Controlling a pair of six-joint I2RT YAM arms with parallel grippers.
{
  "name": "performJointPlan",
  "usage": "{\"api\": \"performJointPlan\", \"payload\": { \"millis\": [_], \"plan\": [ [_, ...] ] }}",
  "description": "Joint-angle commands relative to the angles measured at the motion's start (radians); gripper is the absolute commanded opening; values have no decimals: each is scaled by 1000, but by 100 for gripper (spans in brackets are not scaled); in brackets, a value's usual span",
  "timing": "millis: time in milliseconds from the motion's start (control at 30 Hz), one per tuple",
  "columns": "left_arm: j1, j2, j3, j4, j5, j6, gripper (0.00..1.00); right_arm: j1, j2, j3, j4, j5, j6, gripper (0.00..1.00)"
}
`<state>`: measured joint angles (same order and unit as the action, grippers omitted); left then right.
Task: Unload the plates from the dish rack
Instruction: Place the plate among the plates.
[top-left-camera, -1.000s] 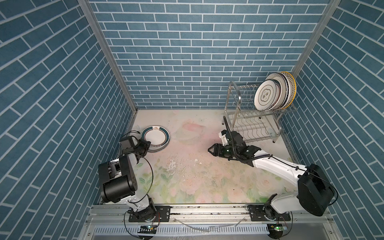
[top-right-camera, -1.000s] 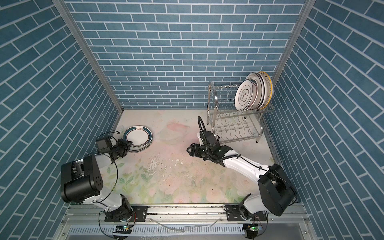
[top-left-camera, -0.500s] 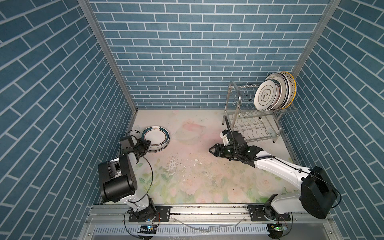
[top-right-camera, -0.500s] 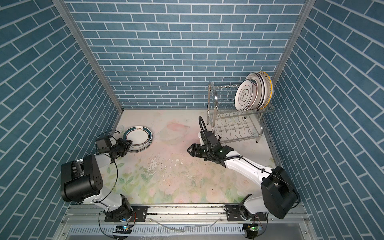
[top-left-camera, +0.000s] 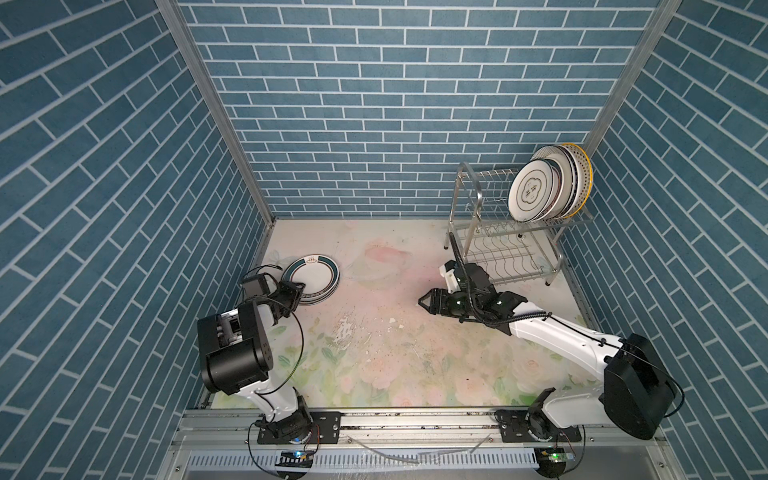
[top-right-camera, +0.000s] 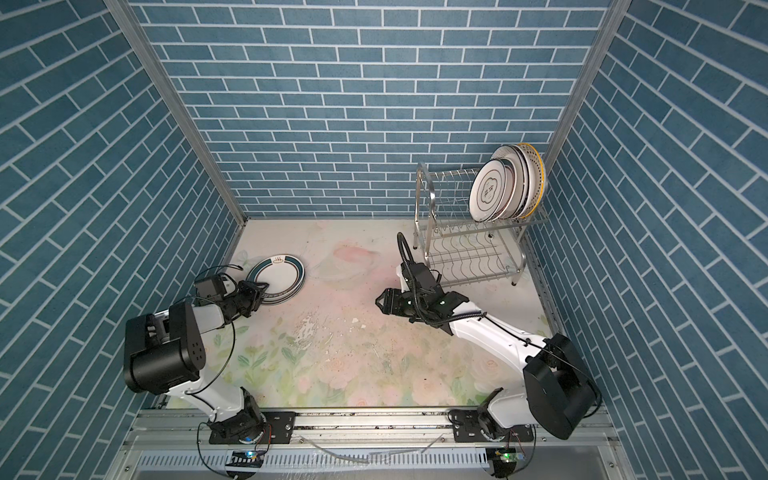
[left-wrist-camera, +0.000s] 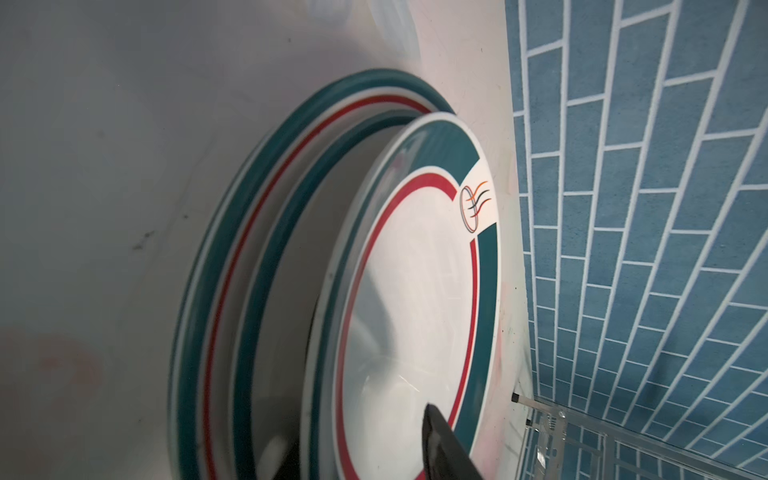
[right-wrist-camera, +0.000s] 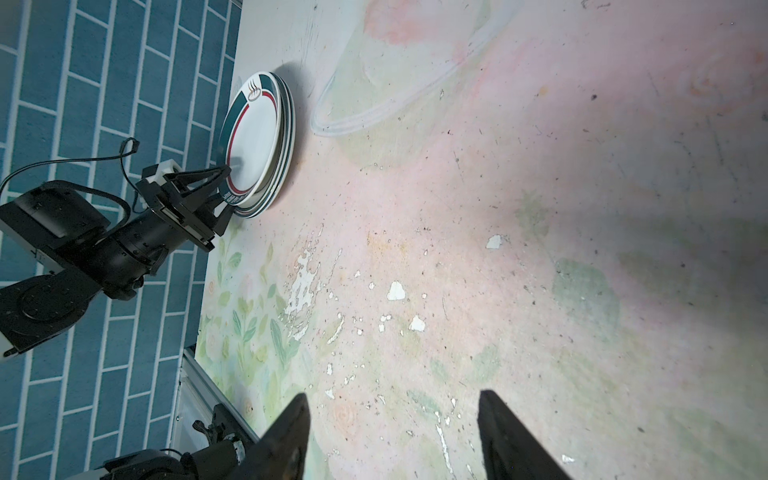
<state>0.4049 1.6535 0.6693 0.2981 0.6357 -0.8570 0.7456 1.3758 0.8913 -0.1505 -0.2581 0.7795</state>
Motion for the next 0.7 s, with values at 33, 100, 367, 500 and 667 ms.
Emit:
{"api": "performJointPlan", "payload": {
  "millis": [33, 100, 367, 500, 667],
  "plan": [
    [13, -6, 26, -51, -3, 32, 44, 1, -29, -15, -8, 2, -27, 64],
    [14, -12, 26, -68, -14, 40, 49, 2, -29, -15, -7, 0, -26, 65],
    [17, -31, 62, -169, -45, 85, 61, 3, -29, -17, -3, -6, -25, 64],
    [17, -36, 81, -222, -59, 112, 71, 3, -38, -21, -7, -6, -25, 65],
    [17, -47, 96, -270, -78, 128, 72, 3, -44, -22, -6, -7, -29, 65]
  ]
}}
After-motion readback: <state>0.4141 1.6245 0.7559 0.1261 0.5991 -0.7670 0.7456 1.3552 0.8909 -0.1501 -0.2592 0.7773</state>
